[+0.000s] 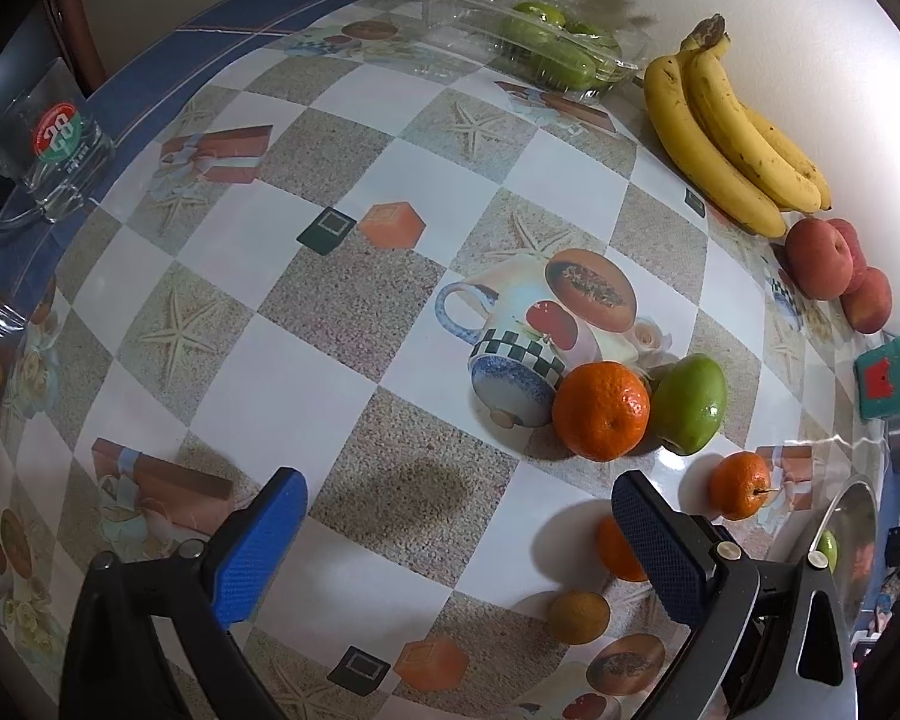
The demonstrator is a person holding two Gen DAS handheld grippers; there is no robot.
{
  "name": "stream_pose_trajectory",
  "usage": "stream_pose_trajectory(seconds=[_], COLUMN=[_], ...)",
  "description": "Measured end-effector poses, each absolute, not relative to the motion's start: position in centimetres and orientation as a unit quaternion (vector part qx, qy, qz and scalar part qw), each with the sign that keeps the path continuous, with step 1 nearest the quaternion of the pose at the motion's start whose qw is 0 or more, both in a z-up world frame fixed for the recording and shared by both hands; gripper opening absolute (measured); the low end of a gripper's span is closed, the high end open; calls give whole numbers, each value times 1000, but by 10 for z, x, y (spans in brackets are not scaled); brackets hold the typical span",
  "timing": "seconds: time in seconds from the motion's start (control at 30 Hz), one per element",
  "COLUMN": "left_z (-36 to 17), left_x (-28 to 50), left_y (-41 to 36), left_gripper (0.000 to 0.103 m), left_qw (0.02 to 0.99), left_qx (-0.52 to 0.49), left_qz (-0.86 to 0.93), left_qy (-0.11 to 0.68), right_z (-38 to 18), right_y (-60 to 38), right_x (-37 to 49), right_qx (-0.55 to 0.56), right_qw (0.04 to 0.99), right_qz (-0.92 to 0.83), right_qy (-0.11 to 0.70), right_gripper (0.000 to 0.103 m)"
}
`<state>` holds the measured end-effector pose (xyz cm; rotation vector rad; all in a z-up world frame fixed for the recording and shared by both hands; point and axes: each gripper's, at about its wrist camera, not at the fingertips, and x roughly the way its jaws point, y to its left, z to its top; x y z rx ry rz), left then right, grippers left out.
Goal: Organize fruits
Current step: 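Grasp a black round fruit with the right tool while the left tool grasps a small tan round fruit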
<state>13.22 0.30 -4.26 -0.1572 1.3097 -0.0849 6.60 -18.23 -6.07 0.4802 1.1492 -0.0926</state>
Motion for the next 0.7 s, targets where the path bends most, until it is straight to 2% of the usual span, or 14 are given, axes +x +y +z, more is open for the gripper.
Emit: stream_pose_trajectory(seconds=[0.57,0.7], left_z=[-27,-26], left_x=[111,100], left_y=[-16,-26], left_gripper=[101,93], left_qw=[794,790], left_qx=[-44,-29], left_qz=[-97,-124], left_qy=[599,600], right_z=[-38,-33], right_y=[-199,-208], right_x=[35,22], right_qx=[237,245], right_qw=[811,808], right_qz=[-67,-82], right_qy=[531,529], right_gripper=[23,23])
